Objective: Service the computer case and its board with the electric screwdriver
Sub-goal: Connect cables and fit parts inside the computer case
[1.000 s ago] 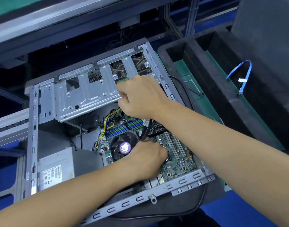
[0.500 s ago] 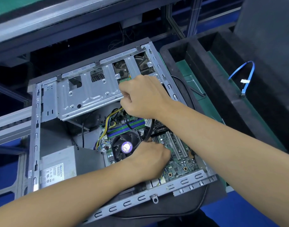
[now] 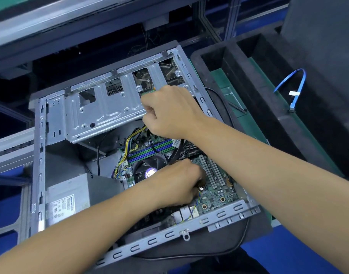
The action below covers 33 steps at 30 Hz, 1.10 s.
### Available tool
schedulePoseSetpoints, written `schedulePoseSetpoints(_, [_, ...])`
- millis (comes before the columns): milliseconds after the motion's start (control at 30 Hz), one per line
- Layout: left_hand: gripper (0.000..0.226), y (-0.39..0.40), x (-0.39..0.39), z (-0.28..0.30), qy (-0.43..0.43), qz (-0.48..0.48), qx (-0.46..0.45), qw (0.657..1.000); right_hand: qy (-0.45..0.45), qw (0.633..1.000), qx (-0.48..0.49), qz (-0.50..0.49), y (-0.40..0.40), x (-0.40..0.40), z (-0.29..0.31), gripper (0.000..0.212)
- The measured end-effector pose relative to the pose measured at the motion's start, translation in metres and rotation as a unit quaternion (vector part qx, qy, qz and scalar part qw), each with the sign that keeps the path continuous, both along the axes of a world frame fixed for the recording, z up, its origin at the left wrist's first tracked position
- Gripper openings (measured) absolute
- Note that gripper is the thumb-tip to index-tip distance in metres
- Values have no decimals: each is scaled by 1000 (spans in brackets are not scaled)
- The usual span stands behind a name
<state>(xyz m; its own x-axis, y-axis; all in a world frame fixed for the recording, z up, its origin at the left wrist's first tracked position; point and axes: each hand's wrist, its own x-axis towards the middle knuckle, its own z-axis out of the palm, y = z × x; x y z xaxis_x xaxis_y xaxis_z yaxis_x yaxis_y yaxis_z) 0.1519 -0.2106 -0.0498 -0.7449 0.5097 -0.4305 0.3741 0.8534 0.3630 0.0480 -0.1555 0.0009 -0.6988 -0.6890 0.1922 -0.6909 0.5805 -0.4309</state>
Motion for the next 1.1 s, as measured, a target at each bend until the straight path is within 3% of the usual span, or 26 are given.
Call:
schedulePoseSetpoints(167, [6, 3, 4, 3, 33, -47, -21, 998, -2, 1000, -4, -3, 0, 0, 0, 21])
schedulePoseSetpoints(400, [11, 1, 3, 1, 34, -27, 25, 999, -7, 1000, -14, -5, 1, 1, 0, 17])
schedulePoseSetpoints(800, [5, -2, 1, -5, 8, -97, -40, 994, -7, 1000, -6, -1, 0, 1, 0, 12])
schedulePoseSetpoints(933, [21, 0, 4, -4, 29, -127, -58, 990, -2, 1000, -9, -3, 0, 1, 0, 13])
schedulePoseSetpoints(1100, [10, 4, 6, 0, 54, -136, -61, 987, -4, 1000, -7, -2, -1, 1, 0, 9])
